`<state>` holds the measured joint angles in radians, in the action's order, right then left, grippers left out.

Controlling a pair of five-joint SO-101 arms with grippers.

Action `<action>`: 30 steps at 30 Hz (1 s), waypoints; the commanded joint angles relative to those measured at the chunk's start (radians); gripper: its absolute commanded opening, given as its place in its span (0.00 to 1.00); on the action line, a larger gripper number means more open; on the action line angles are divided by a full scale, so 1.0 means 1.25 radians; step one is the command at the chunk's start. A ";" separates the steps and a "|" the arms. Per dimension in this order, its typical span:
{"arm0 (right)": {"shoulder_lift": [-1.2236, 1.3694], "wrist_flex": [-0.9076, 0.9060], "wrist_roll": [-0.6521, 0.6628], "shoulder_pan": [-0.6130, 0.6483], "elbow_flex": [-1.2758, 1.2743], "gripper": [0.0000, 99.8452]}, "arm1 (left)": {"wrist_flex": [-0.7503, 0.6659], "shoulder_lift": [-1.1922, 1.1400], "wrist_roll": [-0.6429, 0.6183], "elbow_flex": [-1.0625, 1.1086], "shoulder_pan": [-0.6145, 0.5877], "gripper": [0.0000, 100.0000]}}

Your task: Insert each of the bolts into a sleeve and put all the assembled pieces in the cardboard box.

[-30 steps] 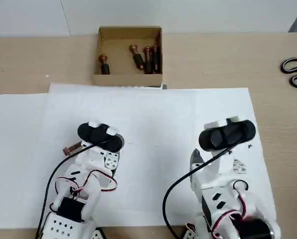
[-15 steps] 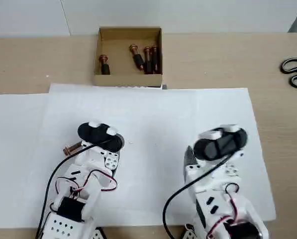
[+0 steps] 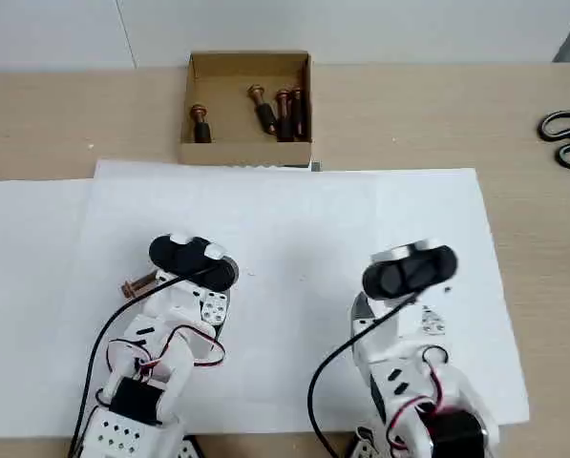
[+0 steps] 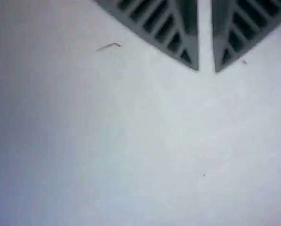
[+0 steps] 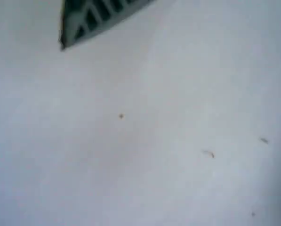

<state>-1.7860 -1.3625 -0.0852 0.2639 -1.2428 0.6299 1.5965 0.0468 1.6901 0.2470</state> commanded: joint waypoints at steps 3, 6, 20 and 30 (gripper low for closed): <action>-0.001 0.071 0.038 -0.014 -0.070 0.15 | 0.000 0.011 0.001 -0.006 0.002 0.01; -0.001 0.118 0.055 -0.015 -0.113 0.15 | 0.000 0.011 0.001 -0.006 0.002 0.01; -0.001 0.375 0.056 -0.115 -0.216 0.15 | 0.000 0.011 0.001 -0.006 0.002 0.01; -0.001 0.494 0.055 -0.105 -0.354 0.15 | 0.000 0.011 0.001 -0.006 0.002 0.01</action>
<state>-1.7799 -0.7917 -0.0284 0.1243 -1.6678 0.6299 1.5965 0.0468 1.6901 0.2470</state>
